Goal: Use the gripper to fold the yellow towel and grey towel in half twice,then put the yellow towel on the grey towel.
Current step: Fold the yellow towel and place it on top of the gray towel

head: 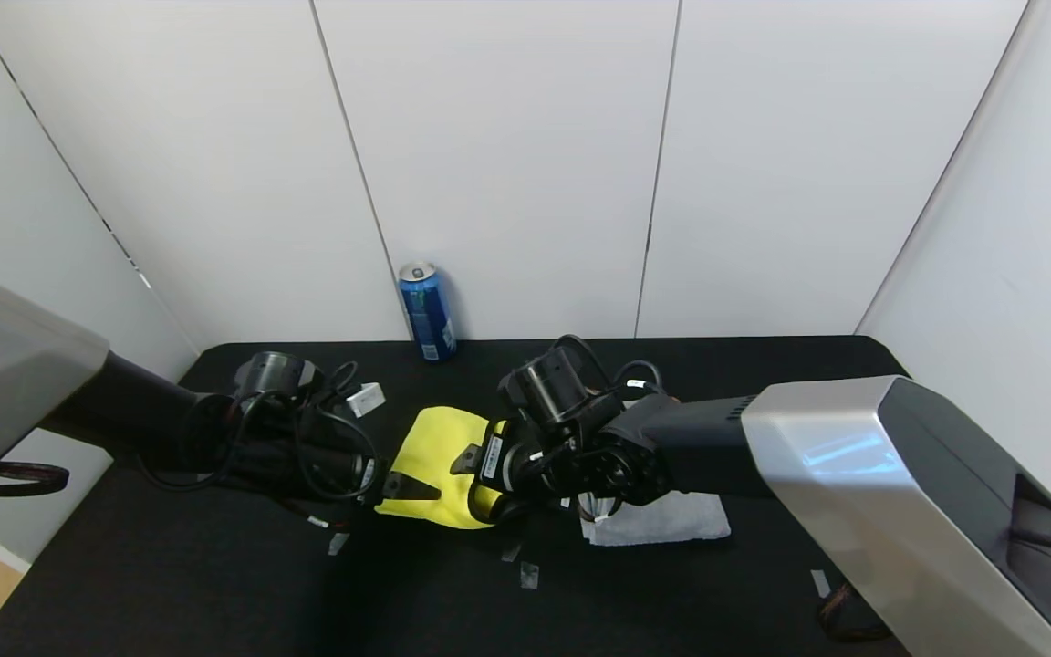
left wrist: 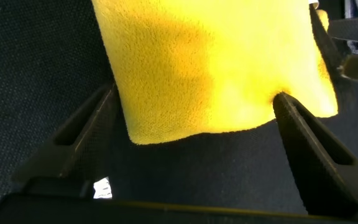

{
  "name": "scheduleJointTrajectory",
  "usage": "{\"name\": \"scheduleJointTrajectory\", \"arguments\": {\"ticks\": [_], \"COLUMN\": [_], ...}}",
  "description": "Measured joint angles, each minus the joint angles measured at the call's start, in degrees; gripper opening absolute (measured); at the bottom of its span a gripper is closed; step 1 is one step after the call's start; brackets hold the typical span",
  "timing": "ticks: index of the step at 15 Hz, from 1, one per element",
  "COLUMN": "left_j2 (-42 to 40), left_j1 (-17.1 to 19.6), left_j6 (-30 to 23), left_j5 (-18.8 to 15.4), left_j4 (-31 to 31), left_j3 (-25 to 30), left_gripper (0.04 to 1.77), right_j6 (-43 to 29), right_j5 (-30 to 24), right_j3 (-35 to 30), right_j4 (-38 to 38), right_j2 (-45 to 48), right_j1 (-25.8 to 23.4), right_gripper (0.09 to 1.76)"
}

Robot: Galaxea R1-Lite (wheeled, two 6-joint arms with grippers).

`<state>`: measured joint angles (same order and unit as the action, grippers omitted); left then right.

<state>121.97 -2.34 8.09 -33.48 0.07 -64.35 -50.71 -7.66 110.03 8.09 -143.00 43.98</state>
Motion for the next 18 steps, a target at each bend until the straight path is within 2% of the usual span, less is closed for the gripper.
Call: {"name": "scheduleJointTrajectory", "arguments": {"ticks": [4, 17, 18], "left_j2": [0.05, 0.05, 0.09], "left_j1": [-0.02, -0.11, -0.13], "left_j6": [0.0, -0.73, -0.71], "left_j5": [0.0, -0.11, -0.1], "left_j4": [0.02, -0.17, -0.18], "left_j3": [0.07, 0.22, 0.22], "left_gripper": [1.72, 1.72, 1.63], "right_j6": [0.99, 1.85, 1.8], "right_j5": [0.4, 0.66, 0.63], "right_j3": [2.78, 3.25, 3.25], "right_j4": [-0.29, -0.62, -0.55], "right_j2": [-1.9, -3.1, -3.1], "right_j1": [0.52, 1.16, 1.16], "right_gripper": [1.71, 1.71, 1.71]}}
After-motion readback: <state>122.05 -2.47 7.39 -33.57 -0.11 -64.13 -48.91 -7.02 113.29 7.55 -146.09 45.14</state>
